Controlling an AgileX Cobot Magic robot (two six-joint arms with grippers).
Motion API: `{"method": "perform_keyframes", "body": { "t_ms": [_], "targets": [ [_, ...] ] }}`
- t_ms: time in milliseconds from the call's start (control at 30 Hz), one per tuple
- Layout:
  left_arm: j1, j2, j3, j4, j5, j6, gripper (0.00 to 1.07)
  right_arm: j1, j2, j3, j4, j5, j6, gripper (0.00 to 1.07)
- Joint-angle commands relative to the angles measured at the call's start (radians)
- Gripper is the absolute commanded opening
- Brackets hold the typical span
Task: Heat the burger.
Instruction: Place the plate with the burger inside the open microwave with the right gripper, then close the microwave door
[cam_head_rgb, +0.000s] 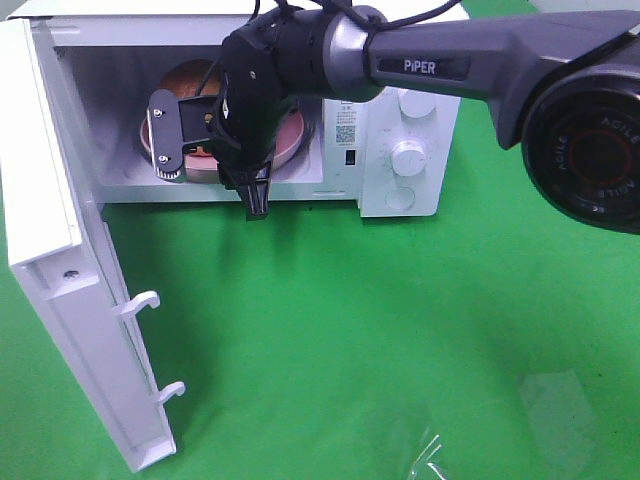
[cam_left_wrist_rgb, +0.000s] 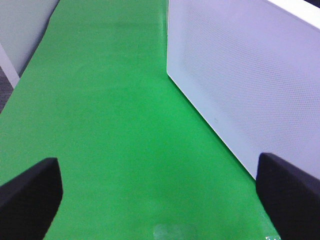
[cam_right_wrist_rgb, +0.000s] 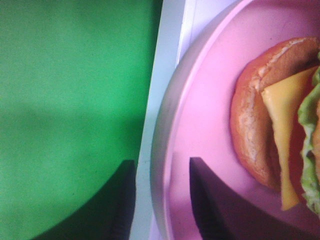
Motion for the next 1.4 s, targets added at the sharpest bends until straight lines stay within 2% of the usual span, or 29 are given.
{"method": "perform_keyframes", "body": {
  "t_ms": [33,267,300,333,367,467,533,667,1067,1133,1233,1267,1300,1367,1400],
  "targets": [
    [-0.007,-0.022,0.003,0.000,-0.014,-0.005,0.98,0.001,-0.025,0.011,0.004,0.011,0.014,0.39],
    [-0.007,-0.022,0.003,0.000,-0.014,-0.005,0.98,0.001,-0.076,0.082,0.005,-0.014,0.015,0.43],
    [-0.007,-0.022,0.003,0.000,-0.014,-0.005,0.98,0.001,-0.099,0.116,0.005,-0.049,0.015,0.47],
    [-0.007,-0.022,0.003,0.000,-0.014,-0.005,0.98,0.001,-0.099,0.116,0.005,-0.049,0.015,0.47],
    [-0.007,-0.022,0.003,0.000,-0.014,-0.005,0.98,0.001,-0.121,0.142,0.005,-0.073,0.015,0.53],
    [-0.007,-0.022,0.003,0.000,-0.014,-0.005,0.98,0.001,-0.140,0.162,0.005,-0.076,0.024,0.57],
    [-0.007,-0.022,0.003,0.000,-0.014,-0.005,0.98,0.001,-0.164,0.203,0.003,-0.078,0.041,0.70],
    [-0.007,-0.022,0.003,0.000,-0.014,-0.005,0.98,0.001,-0.201,0.270,0.003,-0.084,0.040,0.79],
    [-0.007,-0.022,0.003,0.000,-0.014,-0.005,0.98,0.002,-0.345,0.498,0.002,-0.151,0.040,0.76],
    [-0.007,-0.022,0.003,0.000,-0.014,-0.005,0.98,0.002,-0.387,0.563,0.002,-0.175,0.040,0.76],
    [-0.007,-0.022,0.003,0.000,-0.014,-0.005,0.98,0.002,-0.415,0.598,0.002,-0.186,0.044,0.76],
    [-0.007,-0.022,0.003,0.000,-0.014,-0.005,0.98,0.002,-0.449,0.641,0.002,-0.205,0.063,0.76],
    [-0.007,-0.022,0.003,0.000,-0.014,-0.005,0.98,0.002,-0.449,0.641,0.002,-0.205,0.063,0.76],
    [-0.007,-0.022,0.003,0.000,-0.014,-0.005,0.98,0.002,-0.521,0.734,0.002,-0.254,0.114,0.76],
    [-0.007,-0.022,0.003,0.000,-0.014,-0.005,0.98,0.002,-0.521,0.734,0.002,-0.254,0.114,0.76]
  ]
}}
